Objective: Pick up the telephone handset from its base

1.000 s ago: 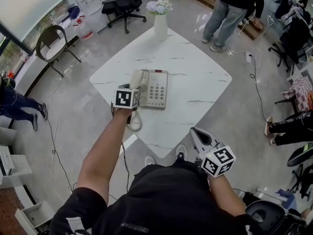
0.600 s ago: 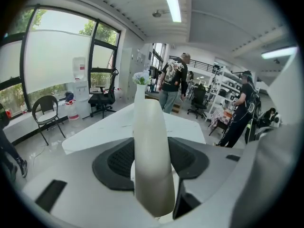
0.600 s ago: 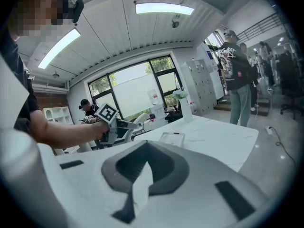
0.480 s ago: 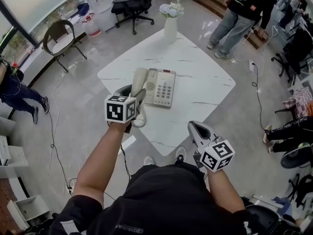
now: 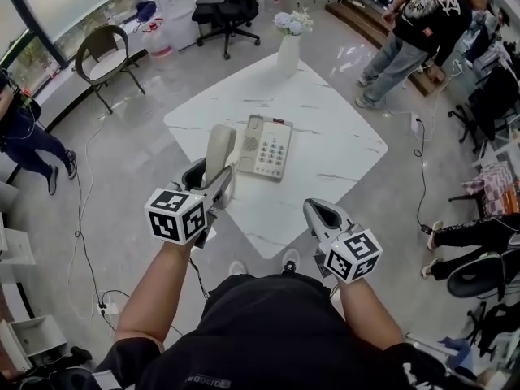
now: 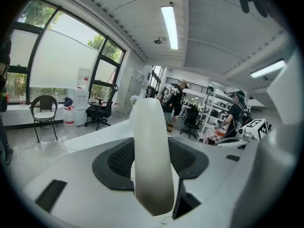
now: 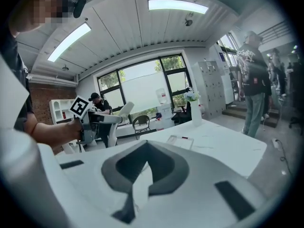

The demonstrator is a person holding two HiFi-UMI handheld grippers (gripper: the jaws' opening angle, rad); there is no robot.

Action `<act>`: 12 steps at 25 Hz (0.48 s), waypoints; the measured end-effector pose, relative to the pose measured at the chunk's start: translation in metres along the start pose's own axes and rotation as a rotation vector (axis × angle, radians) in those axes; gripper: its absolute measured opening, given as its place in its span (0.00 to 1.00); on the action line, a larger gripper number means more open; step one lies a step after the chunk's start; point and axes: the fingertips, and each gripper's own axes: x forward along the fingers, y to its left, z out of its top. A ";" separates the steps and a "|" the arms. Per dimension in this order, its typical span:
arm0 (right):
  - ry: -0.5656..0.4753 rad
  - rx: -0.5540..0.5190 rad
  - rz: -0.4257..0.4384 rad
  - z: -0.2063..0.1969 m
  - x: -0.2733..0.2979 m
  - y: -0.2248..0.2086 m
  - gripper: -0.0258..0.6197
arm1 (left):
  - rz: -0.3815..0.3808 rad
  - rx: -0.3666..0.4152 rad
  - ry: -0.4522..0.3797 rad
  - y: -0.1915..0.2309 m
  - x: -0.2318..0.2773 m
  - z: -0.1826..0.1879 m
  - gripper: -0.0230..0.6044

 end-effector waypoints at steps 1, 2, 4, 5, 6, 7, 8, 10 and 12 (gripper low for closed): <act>0.002 -0.004 0.002 0.001 0.000 0.001 0.04 | -0.005 -0.002 -0.014 -0.003 -0.006 0.000 0.39; 0.002 -0.007 0.004 0.001 0.000 0.001 0.04 | -0.009 -0.006 -0.025 -0.006 -0.012 -0.001 0.39; 0.001 -0.012 0.007 0.003 -0.001 0.001 0.04 | -0.011 -0.017 -0.040 -0.011 -0.023 -0.004 0.39; 0.000 -0.014 0.008 0.005 -0.002 0.002 0.04 | -0.010 -0.025 -0.046 -0.013 -0.027 -0.006 0.39; -0.001 -0.017 0.009 0.006 -0.002 0.002 0.04 | -0.009 -0.033 -0.051 -0.015 -0.031 -0.008 0.39; -0.002 -0.020 0.010 0.006 -0.003 0.002 0.04 | -0.009 -0.040 -0.056 -0.016 -0.034 -0.010 0.39; -0.002 -0.024 0.012 0.007 -0.003 0.002 0.04 | -0.010 -0.046 -0.059 -0.018 -0.037 -0.012 0.39; -0.003 -0.028 0.016 0.007 -0.004 0.003 0.04 | -0.016 -0.049 -0.060 -0.021 -0.042 -0.015 0.39; -0.007 -0.027 0.017 0.008 -0.004 0.003 0.04 | -0.024 -0.047 -0.058 -0.025 -0.044 -0.017 0.39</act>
